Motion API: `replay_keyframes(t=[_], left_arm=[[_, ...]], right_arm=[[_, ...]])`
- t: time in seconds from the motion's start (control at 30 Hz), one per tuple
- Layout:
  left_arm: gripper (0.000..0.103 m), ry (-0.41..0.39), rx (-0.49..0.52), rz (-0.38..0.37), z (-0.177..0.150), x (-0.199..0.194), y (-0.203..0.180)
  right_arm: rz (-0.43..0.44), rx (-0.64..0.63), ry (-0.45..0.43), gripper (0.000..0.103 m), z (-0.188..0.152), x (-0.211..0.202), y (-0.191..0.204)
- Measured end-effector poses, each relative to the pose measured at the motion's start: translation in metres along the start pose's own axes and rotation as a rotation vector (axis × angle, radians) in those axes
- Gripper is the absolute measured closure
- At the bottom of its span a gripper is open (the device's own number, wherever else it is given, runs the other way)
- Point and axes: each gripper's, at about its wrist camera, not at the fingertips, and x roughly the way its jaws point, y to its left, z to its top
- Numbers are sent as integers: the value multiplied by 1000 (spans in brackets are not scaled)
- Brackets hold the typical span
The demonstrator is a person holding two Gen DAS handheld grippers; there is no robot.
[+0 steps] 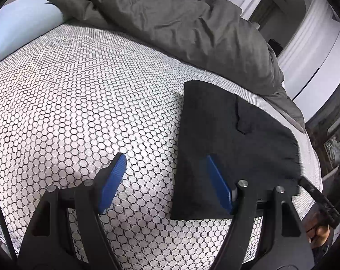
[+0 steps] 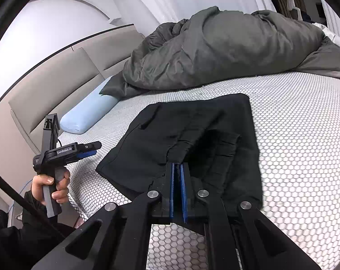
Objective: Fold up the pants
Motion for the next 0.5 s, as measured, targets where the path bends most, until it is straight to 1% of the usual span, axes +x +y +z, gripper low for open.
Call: replay_keyframes(t=[0.07,0.1,0.13,0.17,0.2,0.23,0.27,0.3,0.33,0.37,0.4,0.5], left_arm=[[32,29,27,10,-3,6,-7],[32,46,49,22,-5,9,-12],[32,63,75,35,-8,13,-18],[32,73,96,45,-10,15,-23],[32,77,113,54,-12,17,-28],[32,80,125,58,-13,18,-31],[32,85,138,63,-15,20,-33],[32,97,159,76,-18,22,-36],[32,103,169,85,-19,25,-38],[32,107,175,92,-21,26,-39],[32,106,179,95,-22,26,-40],[32,105,179,90,-23,25,-40]], right_arm=[[-87,12,68,98,-5,17,-11],[-150,47,131,98,-11,32,-23],[-165,90,192,98,-16,43,-33],[-154,110,193,98,-15,43,-36],[-141,126,156,97,-12,35,-36],[-127,121,122,92,-9,27,-34],[-94,107,80,89,-5,17,-29],[-44,96,33,79,-2,8,-24],[-10,95,20,64,-1,6,-21],[19,95,25,58,-1,8,-19],[28,96,37,54,-2,11,-17],[15,104,123,54,-4,39,-14]])
